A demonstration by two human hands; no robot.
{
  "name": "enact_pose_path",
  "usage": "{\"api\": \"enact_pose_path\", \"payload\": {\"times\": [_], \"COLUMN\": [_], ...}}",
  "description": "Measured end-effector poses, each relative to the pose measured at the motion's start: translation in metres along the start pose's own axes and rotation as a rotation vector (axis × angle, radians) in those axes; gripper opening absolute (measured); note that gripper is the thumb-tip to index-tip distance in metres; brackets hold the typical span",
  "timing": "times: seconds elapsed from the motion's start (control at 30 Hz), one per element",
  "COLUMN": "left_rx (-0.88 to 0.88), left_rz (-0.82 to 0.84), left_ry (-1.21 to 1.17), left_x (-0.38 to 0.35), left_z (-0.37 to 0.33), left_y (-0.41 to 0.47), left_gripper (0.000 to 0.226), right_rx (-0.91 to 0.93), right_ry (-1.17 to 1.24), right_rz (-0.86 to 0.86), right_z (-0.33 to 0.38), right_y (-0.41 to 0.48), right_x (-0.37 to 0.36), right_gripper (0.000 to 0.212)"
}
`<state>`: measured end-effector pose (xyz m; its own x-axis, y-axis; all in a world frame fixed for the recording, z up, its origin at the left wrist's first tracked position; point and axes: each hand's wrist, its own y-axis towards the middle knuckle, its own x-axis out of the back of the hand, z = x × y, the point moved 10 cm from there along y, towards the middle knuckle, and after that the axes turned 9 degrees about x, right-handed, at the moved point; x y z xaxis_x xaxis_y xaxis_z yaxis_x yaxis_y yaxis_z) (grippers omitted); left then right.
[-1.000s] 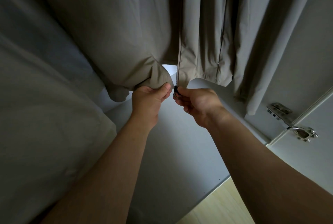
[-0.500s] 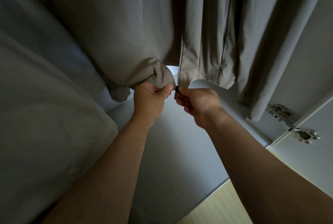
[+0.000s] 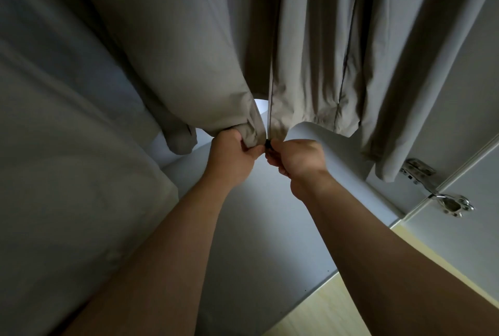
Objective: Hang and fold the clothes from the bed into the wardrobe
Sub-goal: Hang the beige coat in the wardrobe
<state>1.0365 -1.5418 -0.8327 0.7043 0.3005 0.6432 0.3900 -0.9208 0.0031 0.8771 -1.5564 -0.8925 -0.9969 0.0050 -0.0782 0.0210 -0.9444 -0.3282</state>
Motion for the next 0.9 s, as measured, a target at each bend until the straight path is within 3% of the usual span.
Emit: {"api": "enact_pose_path", "payload": {"times": [0.13, 0.37, 0.4, 0.53, 0.6, 0.77, 0.9], "left_rx": [-0.005, 0.096, 0.085, 0.04, 0.021, 0.02, 0.035], "left_rz": [-0.003, 0.027, 0.023, 0.01, 0.003, 0.086, 0.003], "left_ry": [0.071, -0.187, -0.163, -0.025, -0.008, 0.066, 0.07], "left_x": [-0.003, -0.012, -0.011, -0.008, -0.007, -0.018, -0.018], "left_z": [0.003, 0.013, 0.014, 0.015, 0.009, 0.014, 0.014], "left_y": [-0.002, -0.011, -0.011, -0.012, -0.011, -0.015, -0.011], "left_gripper": [0.032, 0.014, 0.016, 0.02, 0.022, 0.015, 0.022], "right_rx": [0.055, 0.362, 0.364, 0.04, 0.009, 0.297, 0.339], "right_ry": [-0.102, -0.716, -0.718, -0.291, -0.23, -0.218, -0.111], "right_rz": [0.069, 0.336, 0.349, 0.315, 0.276, 0.098, 0.166], "right_z": [0.007, 0.035, 0.033, 0.006, 0.008, 0.077, 0.107], "right_y": [0.0, -0.013, -0.014, -0.009, -0.011, -0.008, -0.011], "right_x": [0.0, -0.028, -0.031, -0.022, -0.023, -0.014, -0.001], "right_gripper": [0.023, 0.038, 0.038, 0.026, 0.025, 0.034, 0.032]}}
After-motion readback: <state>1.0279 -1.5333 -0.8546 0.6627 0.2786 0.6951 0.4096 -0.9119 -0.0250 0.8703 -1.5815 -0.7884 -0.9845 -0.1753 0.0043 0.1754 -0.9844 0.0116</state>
